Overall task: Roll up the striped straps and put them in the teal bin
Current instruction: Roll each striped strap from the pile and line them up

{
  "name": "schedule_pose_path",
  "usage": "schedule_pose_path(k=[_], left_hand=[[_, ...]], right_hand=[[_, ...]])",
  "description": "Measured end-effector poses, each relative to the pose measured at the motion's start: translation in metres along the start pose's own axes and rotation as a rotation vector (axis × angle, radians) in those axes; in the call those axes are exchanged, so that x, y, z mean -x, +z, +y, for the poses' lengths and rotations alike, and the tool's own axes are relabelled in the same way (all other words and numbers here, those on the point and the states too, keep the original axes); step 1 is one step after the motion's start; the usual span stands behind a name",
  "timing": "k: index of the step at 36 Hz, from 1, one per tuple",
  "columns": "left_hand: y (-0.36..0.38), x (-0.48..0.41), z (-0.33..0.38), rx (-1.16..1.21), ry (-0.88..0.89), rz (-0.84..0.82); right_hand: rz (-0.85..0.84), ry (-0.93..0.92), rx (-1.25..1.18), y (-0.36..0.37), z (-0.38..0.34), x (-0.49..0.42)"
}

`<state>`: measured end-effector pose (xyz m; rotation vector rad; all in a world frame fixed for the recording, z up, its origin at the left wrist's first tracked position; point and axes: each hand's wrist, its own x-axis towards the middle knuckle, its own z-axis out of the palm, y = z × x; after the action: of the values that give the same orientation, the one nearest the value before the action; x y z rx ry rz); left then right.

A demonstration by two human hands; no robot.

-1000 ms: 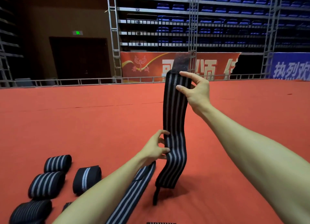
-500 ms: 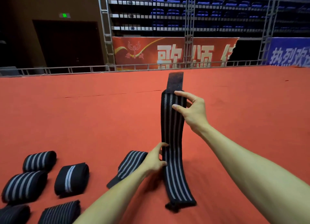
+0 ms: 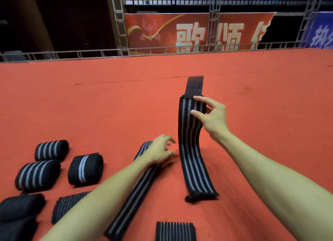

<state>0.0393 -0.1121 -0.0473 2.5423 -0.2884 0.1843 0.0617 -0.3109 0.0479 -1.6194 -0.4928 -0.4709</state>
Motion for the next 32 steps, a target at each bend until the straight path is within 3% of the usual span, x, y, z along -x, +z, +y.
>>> schedule_pose_path(k=[8, 14, 17, 22, 32], left_hand=[[-0.046, 0.038, -0.017, 0.338, -0.032, 0.039], [-0.052, 0.057, -0.050, 0.046, -0.141, 0.038], [-0.046, 0.066, -0.064, -0.031, -0.224, -0.055], [-0.036, 0.073, -0.069, 0.002, -0.262, -0.115], [-0.038, 0.072, -0.065, 0.102, -0.247, -0.015]], right_hand=[[-0.009, 0.021, -0.005, 0.007, -0.004, 0.014], [-0.033, 0.031, 0.008, 0.014, -0.011, 0.022], [-0.052, 0.020, 0.042, 0.016, -0.012, 0.026], [-0.079, 0.028, 0.057, 0.017, -0.010, 0.034], [-0.072, 0.055, 0.087, 0.021, 0.003, 0.047]])
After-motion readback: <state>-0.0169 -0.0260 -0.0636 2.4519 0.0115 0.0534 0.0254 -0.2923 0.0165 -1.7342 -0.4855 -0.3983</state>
